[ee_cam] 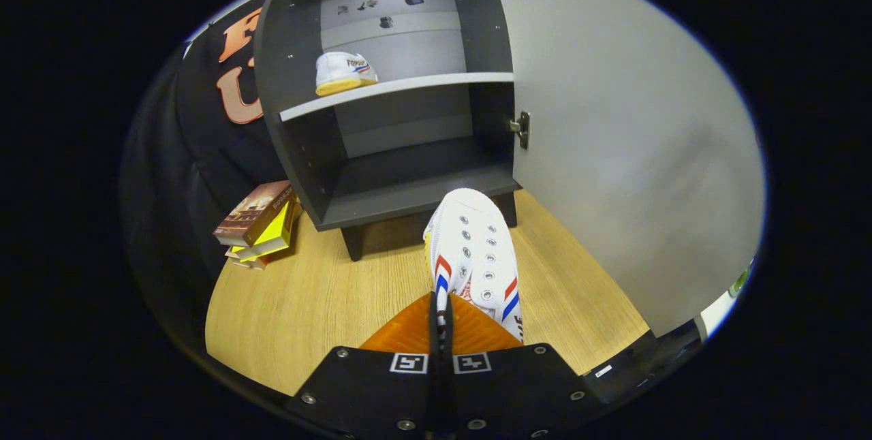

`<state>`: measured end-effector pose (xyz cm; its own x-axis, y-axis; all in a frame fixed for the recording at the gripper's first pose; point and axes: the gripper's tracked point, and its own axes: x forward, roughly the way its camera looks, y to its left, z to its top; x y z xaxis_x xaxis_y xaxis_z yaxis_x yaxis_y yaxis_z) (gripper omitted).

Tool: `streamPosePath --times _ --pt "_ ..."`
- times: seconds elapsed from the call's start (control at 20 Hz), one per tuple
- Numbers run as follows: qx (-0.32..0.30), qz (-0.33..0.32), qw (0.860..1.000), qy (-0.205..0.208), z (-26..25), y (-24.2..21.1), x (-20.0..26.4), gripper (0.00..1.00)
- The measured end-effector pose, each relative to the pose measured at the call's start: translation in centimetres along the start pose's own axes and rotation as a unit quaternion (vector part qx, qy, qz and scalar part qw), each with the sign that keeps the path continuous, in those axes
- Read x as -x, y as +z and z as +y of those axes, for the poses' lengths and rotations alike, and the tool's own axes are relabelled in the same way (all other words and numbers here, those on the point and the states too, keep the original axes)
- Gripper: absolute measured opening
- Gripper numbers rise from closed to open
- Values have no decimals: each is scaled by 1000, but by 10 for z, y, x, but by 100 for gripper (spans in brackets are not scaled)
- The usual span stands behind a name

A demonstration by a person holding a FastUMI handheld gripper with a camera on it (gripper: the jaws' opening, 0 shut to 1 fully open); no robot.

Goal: Open the shoe cabinet door, grab the shoes and put them into the shoe cabinet, then close the shoe cabinet door.

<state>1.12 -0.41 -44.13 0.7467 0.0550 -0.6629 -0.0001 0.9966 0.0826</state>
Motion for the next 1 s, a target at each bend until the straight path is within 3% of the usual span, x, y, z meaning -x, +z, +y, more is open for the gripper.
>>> streamPosePath --times 0.6,1.0 --pt "80 -101 991 -41 31 145 105 0" --pt "127 -142 980 -50 58 246 95 0"
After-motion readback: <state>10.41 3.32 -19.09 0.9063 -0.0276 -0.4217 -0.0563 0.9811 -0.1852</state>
